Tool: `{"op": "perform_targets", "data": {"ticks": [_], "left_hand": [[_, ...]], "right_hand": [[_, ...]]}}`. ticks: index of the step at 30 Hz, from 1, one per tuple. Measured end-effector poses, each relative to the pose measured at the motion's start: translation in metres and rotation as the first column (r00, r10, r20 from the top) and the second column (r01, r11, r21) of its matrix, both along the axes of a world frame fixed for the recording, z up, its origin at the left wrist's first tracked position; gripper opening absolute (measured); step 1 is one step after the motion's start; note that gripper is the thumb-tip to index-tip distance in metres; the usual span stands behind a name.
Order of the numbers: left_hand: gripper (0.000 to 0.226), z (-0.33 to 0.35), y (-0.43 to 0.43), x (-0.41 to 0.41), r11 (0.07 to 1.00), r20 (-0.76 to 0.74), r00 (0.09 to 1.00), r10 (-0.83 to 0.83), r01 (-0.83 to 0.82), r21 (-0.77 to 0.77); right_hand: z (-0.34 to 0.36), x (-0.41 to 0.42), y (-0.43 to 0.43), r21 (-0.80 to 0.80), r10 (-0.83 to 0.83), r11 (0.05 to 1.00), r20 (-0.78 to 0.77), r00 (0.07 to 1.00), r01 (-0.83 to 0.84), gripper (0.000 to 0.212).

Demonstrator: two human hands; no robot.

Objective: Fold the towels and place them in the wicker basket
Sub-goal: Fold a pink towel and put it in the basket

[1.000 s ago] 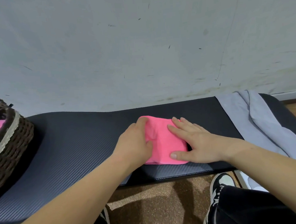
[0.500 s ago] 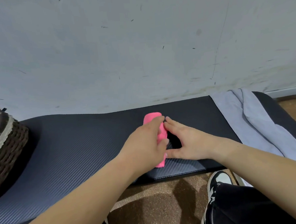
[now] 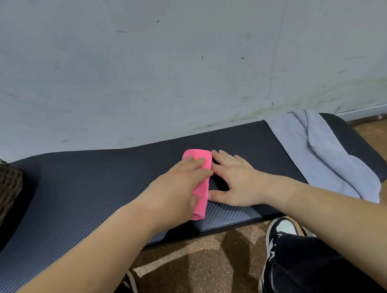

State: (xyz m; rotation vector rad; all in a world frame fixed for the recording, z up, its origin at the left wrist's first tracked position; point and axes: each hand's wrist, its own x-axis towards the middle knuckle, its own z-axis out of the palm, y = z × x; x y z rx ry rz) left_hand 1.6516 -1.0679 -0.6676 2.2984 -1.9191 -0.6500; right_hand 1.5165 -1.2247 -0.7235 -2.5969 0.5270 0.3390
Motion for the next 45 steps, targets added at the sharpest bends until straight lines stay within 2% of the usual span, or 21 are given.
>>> {"op": "perform_targets", "data": {"ticks": [3,8,12,15,18,20,22,25,26,30,31,32,34,36,39,41,43,45], "left_hand": [[0.049,-0.002,0.002,0.004,0.997,0.017,0.998,-0.064,0.063,0.035],[0.042,-0.023,0.004,0.001,0.997,0.025,0.997,-0.072,0.072,-0.008],[0.046,-0.032,0.007,-0.001,0.998,0.034,0.998,-0.06,0.061,-0.019],[0.045,-0.027,0.011,-0.003,0.996,0.073,0.995,-0.071,0.075,-0.044],[0.053,-0.013,0.014,-0.004,0.998,0.111,0.994,0.005,0.003,-0.07],[0.067,-0.006,0.012,-0.005,0.991,0.181,0.975,0.131,-0.122,-0.062],[0.071,-0.004,0.009,-0.007,0.973,0.252,0.941,0.224,-0.231,-0.004],[0.067,-0.011,0.007,-0.012,0.957,0.19,0.945,0.268,-0.284,0.06],[0.07,-0.012,0.007,-0.013,0.958,0.152,0.95,0.272,-0.282,0.053],[0.093,-0.007,0.013,-0.012,0.969,0.056,0.968,0.246,-0.245,-0.023],[0.092,-0.007,0.018,-0.011,0.969,0.033,0.969,0.245,-0.243,-0.05],[0.087,-0.003,0.026,-0.008,0.966,0.007,0.968,0.25,-0.249,-0.074],[0.064,-0.001,0.037,0.001,0.958,-0.052,0.962,0.267,-0.271,-0.091],[0.043,0.007,0.055,0.013,0.941,-0.12,0.944,0.307,-0.32,-0.112],[0.028,0.024,0.083,0.031,0.893,-0.237,0.892,0.386,-0.426,-0.148],[0.032,0.039,0.101,0.043,0.845,-0.344,0.83,0.439,-0.512,-0.156],[0.044,0.055,0.119,0.053,0.775,-0.488,0.737,0.467,-0.607,-0.175],[0.052,0.067,0.134,0.06,0.674,-0.657,0.592,0.466,-0.719,-0.17]], "right_hand": [[0.002,0.001,0.001,-0.025,-0.022,0.999,0.001,1.0,0.022,0.085],[0.003,0.0,-0.003,-0.031,-0.03,0.999,0.021,0.999,0.031,0.069],[0.013,0.006,-0.011,0.053,-0.187,0.982,0.194,0.963,0.18,0.058],[0.014,0.012,-0.01,0.097,-0.178,0.982,0.158,0.971,0.164,0.051],[0.008,0.019,-0.01,0.073,-0.152,0.986,0.078,0.985,0.147,0.042],[0.009,0.022,-0.013,0.057,-0.155,0.987,0.078,0.985,0.151,0.038],[0.012,0.022,-0.015,0.056,-0.147,0.988,0.096,0.984,0.142,0.039],[0.015,0.022,-0.014,0.049,-0.124,0.992,0.104,0.987,0.119,0.033],[0.017,0.021,-0.012,0.044,-0.124,0.992,0.104,0.987,0.12,0.036],[0.032,0.017,-0.002,0.062,-0.075,0.996,0.114,0.991,0.069,0.093],[0.036,0.015,0.002,0.03,-0.028,0.999,0.119,0.993,0.025,0.097],[0.04,0.015,0.009,0.0,0.024,1.0,0.119,0.993,-0.024,0.091],[0.046,0.013,0.023,0.027,0.053,0.998,0.151,0.987,-0.058,0.057],[0.057,0.013,0.041,0.153,-0.056,0.988,0.214,0.975,0.023,0.032],[0.076,0.015,0.063,0.357,-0.258,0.92,0.237,0.937,0.163,0.027],[0.09,0.018,0.077,0.473,-0.348,0.856,0.228,0.909,0.209,0.028],[0.102,0.023,0.091,0.65,-0.476,0.716,0.186,0.859,0.256,0.032],[0.112,0.033,0.108,0.818,-0.575,0.51,0.093,0.813,0.267,0.035]]}}
